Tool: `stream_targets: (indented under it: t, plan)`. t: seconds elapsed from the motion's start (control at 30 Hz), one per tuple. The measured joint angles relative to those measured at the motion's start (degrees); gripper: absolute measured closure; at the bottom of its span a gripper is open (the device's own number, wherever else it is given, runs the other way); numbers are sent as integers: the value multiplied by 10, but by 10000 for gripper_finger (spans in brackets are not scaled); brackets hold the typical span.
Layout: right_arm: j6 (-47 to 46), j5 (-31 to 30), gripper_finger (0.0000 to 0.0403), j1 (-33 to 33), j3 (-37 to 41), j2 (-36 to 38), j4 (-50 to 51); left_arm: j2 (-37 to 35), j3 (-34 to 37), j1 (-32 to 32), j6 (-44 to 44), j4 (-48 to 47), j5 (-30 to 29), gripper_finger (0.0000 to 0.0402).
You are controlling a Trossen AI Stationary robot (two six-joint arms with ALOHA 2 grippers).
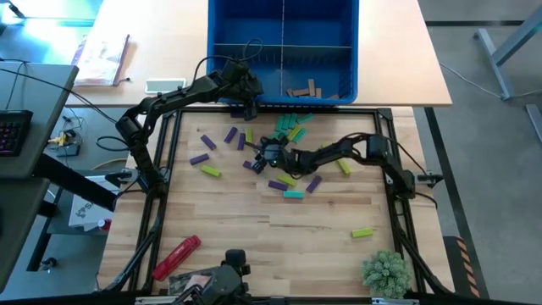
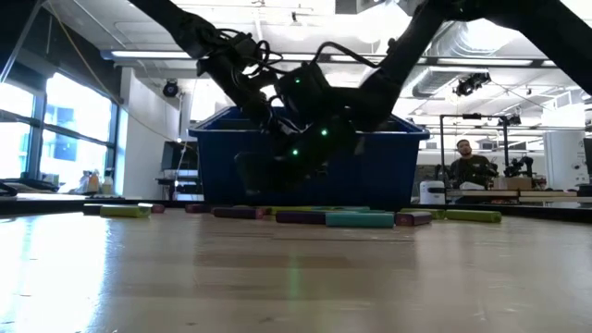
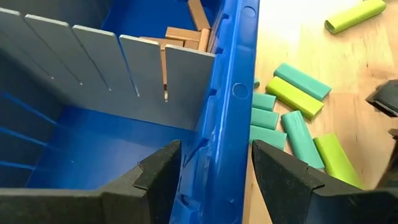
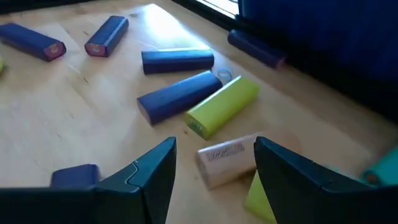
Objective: Sort blocks
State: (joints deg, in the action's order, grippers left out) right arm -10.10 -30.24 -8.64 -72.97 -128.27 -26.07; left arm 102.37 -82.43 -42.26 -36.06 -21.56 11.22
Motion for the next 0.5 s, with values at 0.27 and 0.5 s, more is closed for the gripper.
stream_targets:
  t: [0.27,0.5]
  plan:
    - [31,71,201,-33,-2,0,8,0,0,1,0,3,0,222]
    - [15,112,201,-45,-2,1,63,0,0,8,0,4,0,222]
